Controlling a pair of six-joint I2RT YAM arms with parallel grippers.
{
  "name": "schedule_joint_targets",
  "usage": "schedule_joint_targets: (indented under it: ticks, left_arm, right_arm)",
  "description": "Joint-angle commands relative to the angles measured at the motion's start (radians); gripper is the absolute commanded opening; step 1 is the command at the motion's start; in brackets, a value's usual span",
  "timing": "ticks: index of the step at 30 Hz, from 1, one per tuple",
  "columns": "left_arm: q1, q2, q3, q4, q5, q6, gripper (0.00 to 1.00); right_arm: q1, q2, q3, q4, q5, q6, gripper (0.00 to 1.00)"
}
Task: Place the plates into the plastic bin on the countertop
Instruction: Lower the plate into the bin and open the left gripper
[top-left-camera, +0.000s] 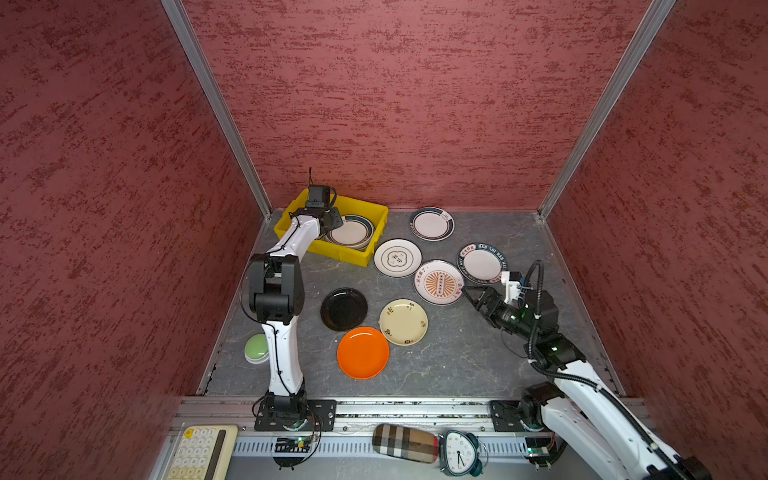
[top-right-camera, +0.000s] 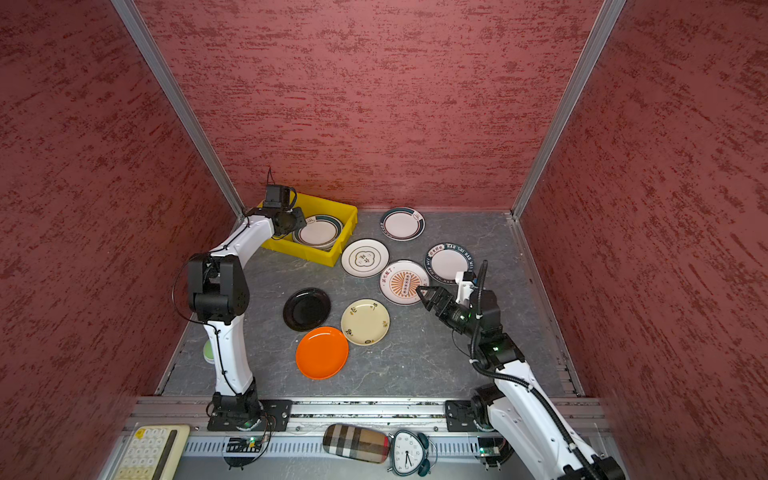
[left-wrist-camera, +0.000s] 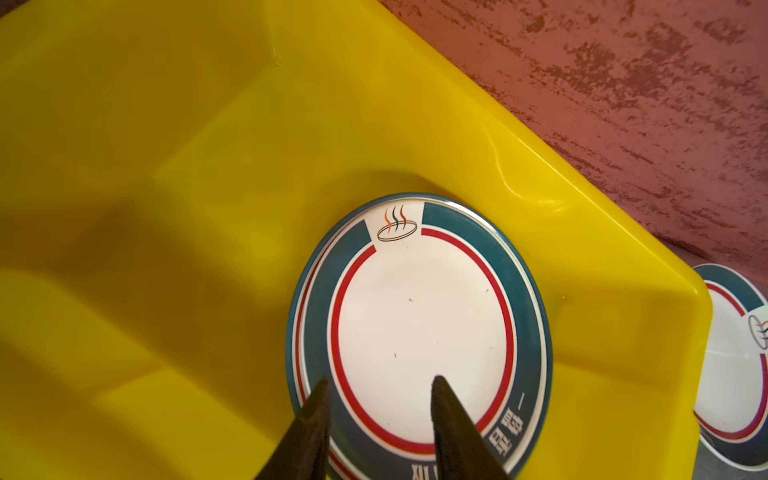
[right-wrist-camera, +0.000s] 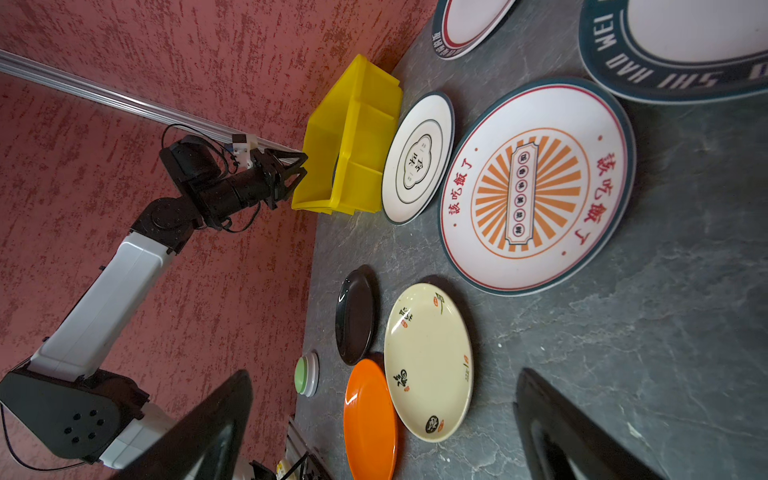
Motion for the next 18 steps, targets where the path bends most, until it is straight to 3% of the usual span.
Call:
schedule_joint_targets:
  ticks: [1,6,11,15,17,18]
  left_arm:
    - [-0.002,0.03,0.03,-0.005,0.026,0.001,0.44]
    - [-0.004,0.004,0.005,0.024,0.064,0.013,0.53]
    - [-0.021,-0.116,-0.132,0.143,0.087,0.005,0.65]
    - [-0.04,-0.267,-0.29,0.235,0.085,-0.024,0.84]
    - [-0.056,-0.357,-0.383,0.287,0.084,-0.039,1.0]
    - [-0.064,-0.4,-0.428,0.314,0.087,-0.046,0.99]
  right_arm:
    - [-0.002,0.006,0.031,0.026,0.011,-0.006,0.99]
    - [-0.002,0.015,0.036,0.016,0.02,-0.023,0.99]
    - [-0.002,0.057,0.066,-0.001,0.019,-0.046,0.99]
    - [-0.003,0.133,0.142,-0.055,0.031,-0.106,0.99]
    - [-0.006,0.181,0.192,-0.085,0.05,-0.144,0.99]
    - [-0.011,0.209,0.216,-0.095,0.06,-0.163,0.99]
